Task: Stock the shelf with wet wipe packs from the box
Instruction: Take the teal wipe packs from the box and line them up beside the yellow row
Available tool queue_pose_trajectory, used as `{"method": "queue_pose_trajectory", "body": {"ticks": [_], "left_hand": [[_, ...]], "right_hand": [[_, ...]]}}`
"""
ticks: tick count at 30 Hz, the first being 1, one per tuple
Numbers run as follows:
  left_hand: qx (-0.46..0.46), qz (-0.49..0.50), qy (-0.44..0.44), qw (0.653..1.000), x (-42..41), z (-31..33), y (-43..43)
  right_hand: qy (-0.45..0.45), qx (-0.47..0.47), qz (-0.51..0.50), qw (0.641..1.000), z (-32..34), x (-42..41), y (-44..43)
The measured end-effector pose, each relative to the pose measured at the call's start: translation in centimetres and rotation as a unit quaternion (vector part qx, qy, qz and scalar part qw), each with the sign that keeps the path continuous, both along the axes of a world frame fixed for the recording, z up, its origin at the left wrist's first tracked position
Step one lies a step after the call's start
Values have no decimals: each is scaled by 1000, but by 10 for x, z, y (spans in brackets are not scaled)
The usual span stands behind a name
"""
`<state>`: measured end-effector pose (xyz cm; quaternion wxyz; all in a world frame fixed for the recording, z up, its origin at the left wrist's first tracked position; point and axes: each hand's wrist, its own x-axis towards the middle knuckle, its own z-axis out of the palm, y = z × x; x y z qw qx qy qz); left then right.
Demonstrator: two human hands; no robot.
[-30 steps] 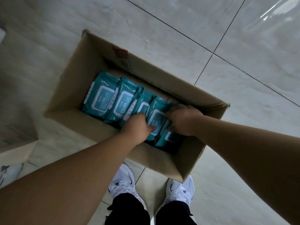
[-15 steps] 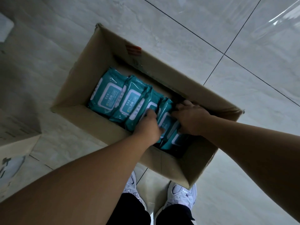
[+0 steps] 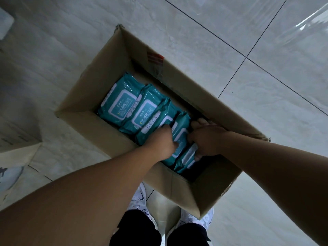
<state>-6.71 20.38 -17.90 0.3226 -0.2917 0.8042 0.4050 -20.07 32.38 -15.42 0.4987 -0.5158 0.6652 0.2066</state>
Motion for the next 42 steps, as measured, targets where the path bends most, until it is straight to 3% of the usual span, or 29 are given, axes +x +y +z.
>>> {"method": "queue_pose_trajectory", "body": {"ticks": [12, 18, 21, 30, 37, 42], "left_hand": [[-62, -59, 75, 994, -15, 36, -33], [-72, -97, 36, 992, -36, 85, -74], [-57, -112, 10, 992, -46, 120, -93], [18, -44, 47, 998, -74, 270, -123], [-13, -99, 87, 991, -116, 434, -130], [-40, -140, 109, 983, -144, 576, -136]], "right_hand": [[20, -85, -82, 993, 35, 7, 11], [-29, -99, -228, 968, 74, -3, 7], [-58, -93, -248, 962, 106, -8, 2], [-113, -126, -311, 935, 247, -42, -4], [-109, -174, -359, 911, 404, -91, 0], [-76, -201, -335, 917, 538, -122, -2]]}}
